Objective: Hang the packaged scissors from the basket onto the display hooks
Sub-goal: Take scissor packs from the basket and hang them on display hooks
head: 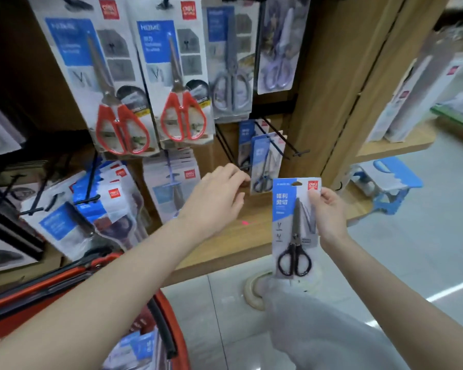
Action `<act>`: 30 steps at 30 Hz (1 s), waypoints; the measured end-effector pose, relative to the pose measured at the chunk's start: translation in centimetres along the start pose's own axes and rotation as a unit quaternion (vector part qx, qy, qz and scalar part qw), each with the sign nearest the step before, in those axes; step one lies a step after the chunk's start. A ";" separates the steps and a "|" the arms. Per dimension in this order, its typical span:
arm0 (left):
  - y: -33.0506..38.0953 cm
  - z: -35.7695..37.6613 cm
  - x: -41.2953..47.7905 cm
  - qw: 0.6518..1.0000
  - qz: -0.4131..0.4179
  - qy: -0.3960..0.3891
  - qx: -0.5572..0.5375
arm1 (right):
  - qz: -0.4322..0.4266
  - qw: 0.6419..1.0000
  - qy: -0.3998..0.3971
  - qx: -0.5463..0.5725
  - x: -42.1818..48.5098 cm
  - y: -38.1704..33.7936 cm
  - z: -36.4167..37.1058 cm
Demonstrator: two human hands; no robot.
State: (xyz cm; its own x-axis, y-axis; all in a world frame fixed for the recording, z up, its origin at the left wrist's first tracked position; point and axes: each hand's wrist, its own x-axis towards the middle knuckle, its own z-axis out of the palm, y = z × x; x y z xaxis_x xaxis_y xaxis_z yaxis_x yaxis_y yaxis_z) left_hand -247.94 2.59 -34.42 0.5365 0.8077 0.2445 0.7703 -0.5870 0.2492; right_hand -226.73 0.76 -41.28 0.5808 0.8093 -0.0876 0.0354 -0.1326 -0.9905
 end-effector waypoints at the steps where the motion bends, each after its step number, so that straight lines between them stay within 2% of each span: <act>1: -0.1 0.4 0.8 1.000 0.000 -0.005 0.019 | -0.001 1.000 0.004 -0.016 1.0 0.2 0.1; 6: -1.1 2.5 3.5 0.998 -0.017 -0.028 0.053 | -0.031 0.996 0.015 -0.084 5.2 0.0 1.9; 12: -2.0 4.0 3.3 0.998 -0.004 -0.032 0.051 | -0.062 0.994 -0.010 -0.088 8.7 0.5 3.9; 20: -2.5 4.2 2.5 0.999 0.015 -0.007 0.048 | -0.100 0.990 0.065 -0.080 9.7 2.0 4.1; 26: -2.3 4.3 2.4 0.999 0.016 0.005 0.036 | -0.064 0.993 0.036 -0.088 12.1 0.7 6.1; 30: -2.7 4.2 2.1 0.998 0.023 -0.003 0.056 | -0.029 0.994 0.048 -0.093 13.9 -0.2 7.2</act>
State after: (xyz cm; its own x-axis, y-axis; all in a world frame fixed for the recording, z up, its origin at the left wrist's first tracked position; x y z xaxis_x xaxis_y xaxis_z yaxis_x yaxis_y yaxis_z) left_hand -247.46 6.12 -38.48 0.5735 0.7811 0.2468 0.7786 -0.6134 0.1324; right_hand -224.52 16.17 -43.07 0.6484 0.7612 -0.0119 0.2149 -0.1980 -0.9564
